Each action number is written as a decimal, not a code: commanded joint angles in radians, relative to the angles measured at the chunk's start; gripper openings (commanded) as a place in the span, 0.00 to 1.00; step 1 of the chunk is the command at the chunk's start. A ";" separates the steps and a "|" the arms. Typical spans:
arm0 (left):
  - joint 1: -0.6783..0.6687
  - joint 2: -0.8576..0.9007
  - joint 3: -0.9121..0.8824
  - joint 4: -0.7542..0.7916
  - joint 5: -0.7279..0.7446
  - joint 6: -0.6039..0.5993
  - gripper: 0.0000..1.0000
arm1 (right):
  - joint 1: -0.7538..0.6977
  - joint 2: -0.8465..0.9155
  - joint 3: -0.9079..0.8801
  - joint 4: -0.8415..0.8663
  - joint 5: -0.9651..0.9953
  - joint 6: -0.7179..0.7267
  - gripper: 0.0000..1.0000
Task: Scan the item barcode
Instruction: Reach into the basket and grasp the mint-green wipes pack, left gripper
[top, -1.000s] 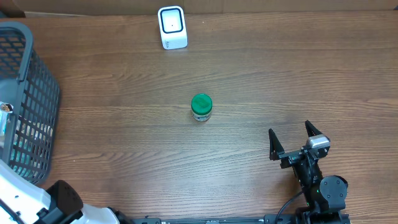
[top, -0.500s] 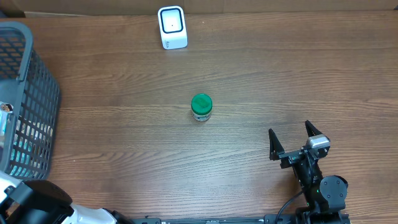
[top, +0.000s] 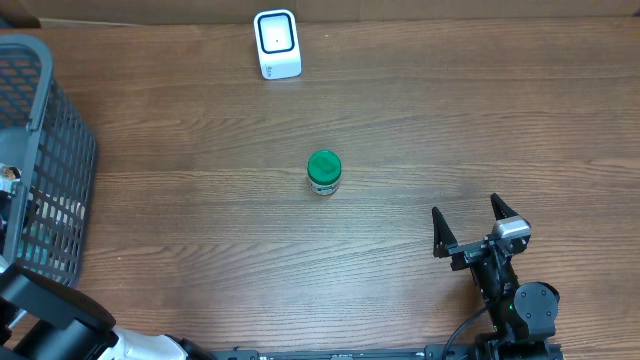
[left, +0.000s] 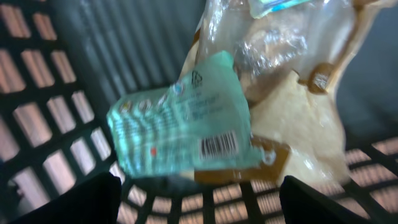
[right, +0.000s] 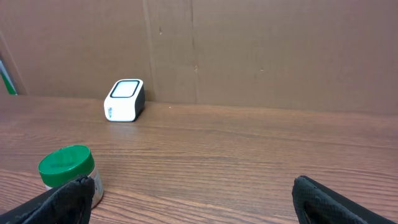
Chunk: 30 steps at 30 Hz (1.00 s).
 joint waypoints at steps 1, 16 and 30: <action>0.002 0.003 -0.068 0.058 -0.036 0.066 0.85 | -0.002 -0.010 -0.011 0.005 -0.005 0.004 1.00; 0.002 0.123 -0.159 0.207 -0.063 0.144 0.89 | -0.002 -0.010 -0.011 0.005 -0.005 0.004 1.00; 0.001 0.194 -0.151 0.203 -0.063 0.143 0.11 | -0.002 -0.010 -0.011 0.005 -0.005 0.004 1.00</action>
